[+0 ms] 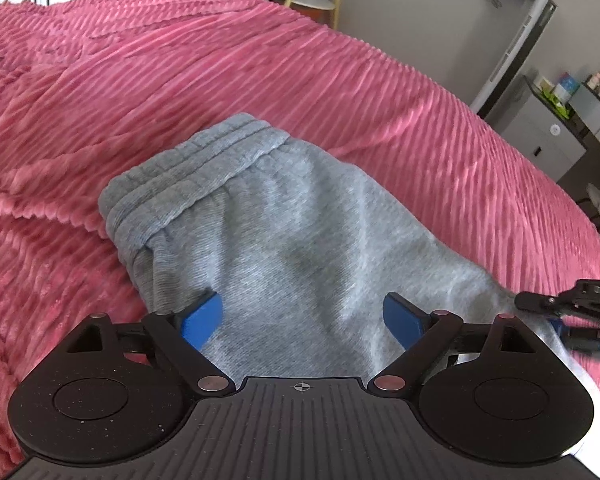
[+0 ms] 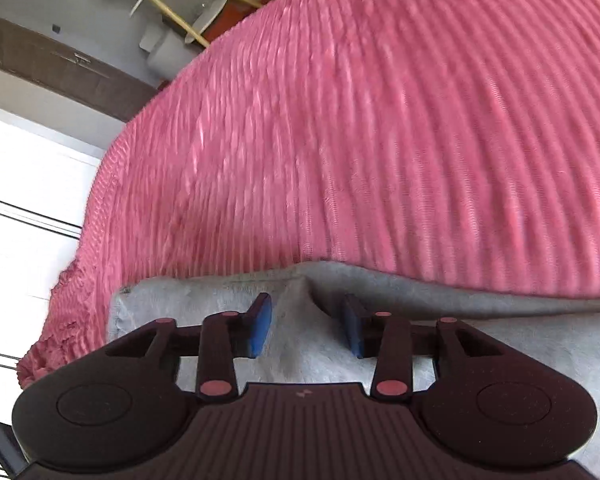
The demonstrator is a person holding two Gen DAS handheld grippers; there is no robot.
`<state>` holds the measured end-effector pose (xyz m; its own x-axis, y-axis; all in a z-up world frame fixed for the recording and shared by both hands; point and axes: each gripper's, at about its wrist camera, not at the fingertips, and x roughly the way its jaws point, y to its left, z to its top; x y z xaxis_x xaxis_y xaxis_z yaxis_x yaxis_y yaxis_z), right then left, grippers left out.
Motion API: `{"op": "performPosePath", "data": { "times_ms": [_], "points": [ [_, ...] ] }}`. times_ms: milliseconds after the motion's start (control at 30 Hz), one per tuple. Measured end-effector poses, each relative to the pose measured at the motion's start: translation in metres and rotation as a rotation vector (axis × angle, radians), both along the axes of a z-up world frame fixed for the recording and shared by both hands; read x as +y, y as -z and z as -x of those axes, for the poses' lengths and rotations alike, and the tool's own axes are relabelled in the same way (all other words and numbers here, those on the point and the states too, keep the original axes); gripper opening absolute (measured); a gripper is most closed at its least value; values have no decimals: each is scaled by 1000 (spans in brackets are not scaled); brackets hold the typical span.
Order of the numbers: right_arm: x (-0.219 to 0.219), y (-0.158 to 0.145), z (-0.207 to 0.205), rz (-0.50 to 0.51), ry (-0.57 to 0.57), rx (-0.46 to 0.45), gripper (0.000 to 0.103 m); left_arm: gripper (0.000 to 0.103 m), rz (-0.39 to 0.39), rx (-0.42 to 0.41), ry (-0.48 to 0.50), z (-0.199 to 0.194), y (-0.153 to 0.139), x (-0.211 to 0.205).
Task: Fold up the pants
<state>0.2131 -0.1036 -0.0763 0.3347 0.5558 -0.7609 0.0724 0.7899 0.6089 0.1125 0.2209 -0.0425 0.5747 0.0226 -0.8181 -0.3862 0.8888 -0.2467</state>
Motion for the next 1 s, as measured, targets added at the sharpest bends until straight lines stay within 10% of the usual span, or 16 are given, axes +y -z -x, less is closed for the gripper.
{"op": "performPosePath", "data": {
  "times_ms": [233,533,667,767,1000],
  "points": [
    [-17,-48,6,235,222,-317,10,92,-56,-16,-20,-4,2,-3],
    [-52,-27,150,267,-9,-170,31,94,-248,-74,55,-5,6,-38],
    [-114,-29,195,367,123,-175,31,94,-323,-80,85,-8,9,-55],
    [-158,-57,226,515,294,-191,67,94,-366,-96,127,-2,8,-71],
    [-262,-107,319,643,537,-305,97,95,-380,-65,218,16,1,-102]
  ]
}}
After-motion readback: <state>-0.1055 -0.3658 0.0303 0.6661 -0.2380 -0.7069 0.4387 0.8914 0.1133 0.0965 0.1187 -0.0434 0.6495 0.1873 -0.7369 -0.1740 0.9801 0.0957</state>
